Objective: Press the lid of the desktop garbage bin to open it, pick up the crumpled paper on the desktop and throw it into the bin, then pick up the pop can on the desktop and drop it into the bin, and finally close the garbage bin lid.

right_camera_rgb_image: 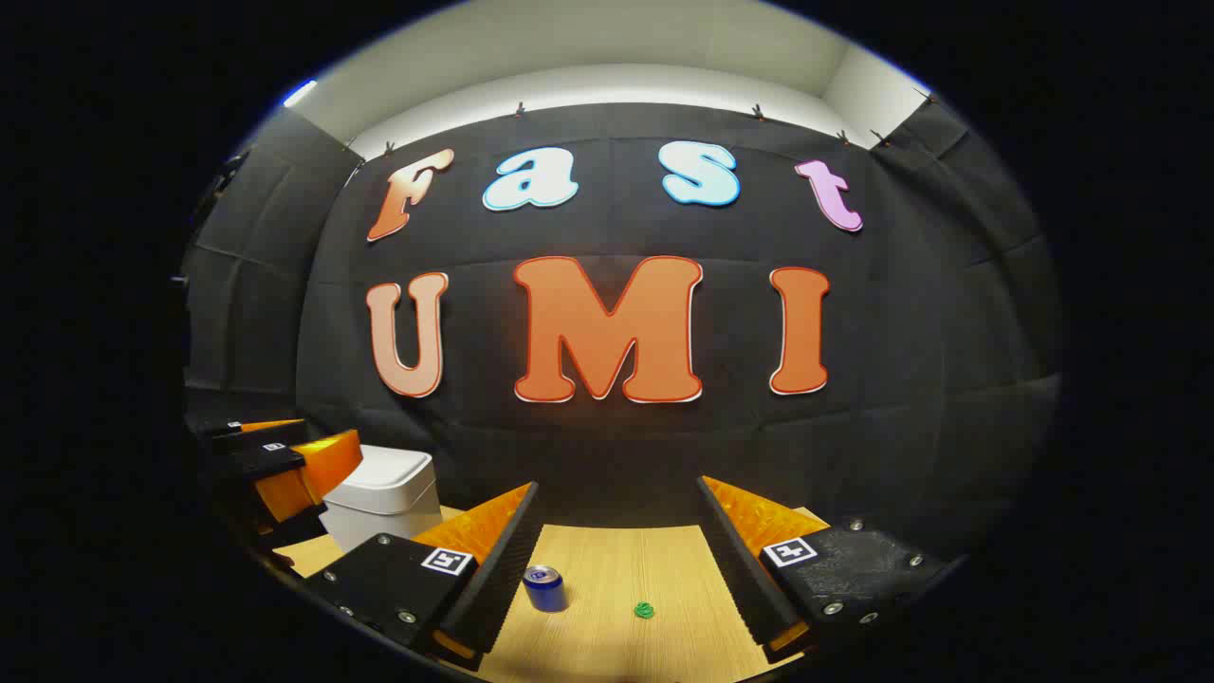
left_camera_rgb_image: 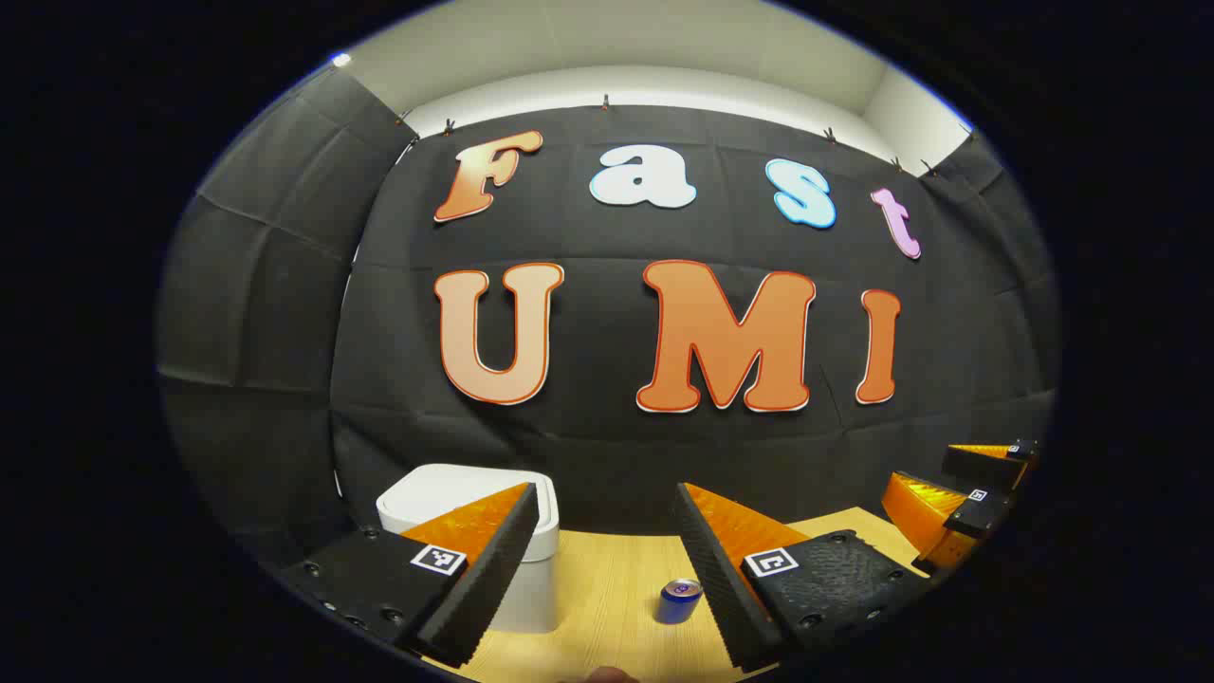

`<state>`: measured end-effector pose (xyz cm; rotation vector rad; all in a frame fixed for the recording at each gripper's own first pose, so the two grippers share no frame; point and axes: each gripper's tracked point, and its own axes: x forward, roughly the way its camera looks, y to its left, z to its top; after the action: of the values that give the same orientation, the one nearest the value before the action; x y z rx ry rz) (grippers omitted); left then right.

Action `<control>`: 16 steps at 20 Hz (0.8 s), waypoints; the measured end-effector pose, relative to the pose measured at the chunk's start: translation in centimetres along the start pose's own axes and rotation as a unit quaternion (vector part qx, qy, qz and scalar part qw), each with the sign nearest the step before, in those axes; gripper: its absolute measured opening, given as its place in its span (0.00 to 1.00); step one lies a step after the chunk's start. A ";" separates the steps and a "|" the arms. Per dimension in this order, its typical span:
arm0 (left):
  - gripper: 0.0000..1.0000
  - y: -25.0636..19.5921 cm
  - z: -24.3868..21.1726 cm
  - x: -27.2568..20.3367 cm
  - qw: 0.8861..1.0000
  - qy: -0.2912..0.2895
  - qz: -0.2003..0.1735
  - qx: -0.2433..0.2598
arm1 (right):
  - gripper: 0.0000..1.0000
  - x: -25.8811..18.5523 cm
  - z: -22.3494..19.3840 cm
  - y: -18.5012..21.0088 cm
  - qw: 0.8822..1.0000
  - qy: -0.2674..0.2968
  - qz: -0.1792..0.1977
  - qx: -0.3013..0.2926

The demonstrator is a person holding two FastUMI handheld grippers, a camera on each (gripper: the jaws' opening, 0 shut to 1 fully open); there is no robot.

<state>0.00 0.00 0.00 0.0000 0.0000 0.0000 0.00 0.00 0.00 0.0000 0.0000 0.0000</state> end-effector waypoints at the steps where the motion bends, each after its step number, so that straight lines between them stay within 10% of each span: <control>1: 0.91 -0.4 0.0 0.0 1.000 0.004 -0.003 0.001 | 0.95 0.0 0.1 0.0 1.000 -0.003 0.001 -0.006; 16: 0.91 -1.6 -0.1 1.8 0.999 0.008 -0.023 0.035 | 0.95 2.2 -1.0 -0.3 1.000 0.015 0.001 0.000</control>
<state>1.80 -1.61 -0.08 0.0690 0.0159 -0.0457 2.19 -0.32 -1.02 0.0000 0.0298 0.0017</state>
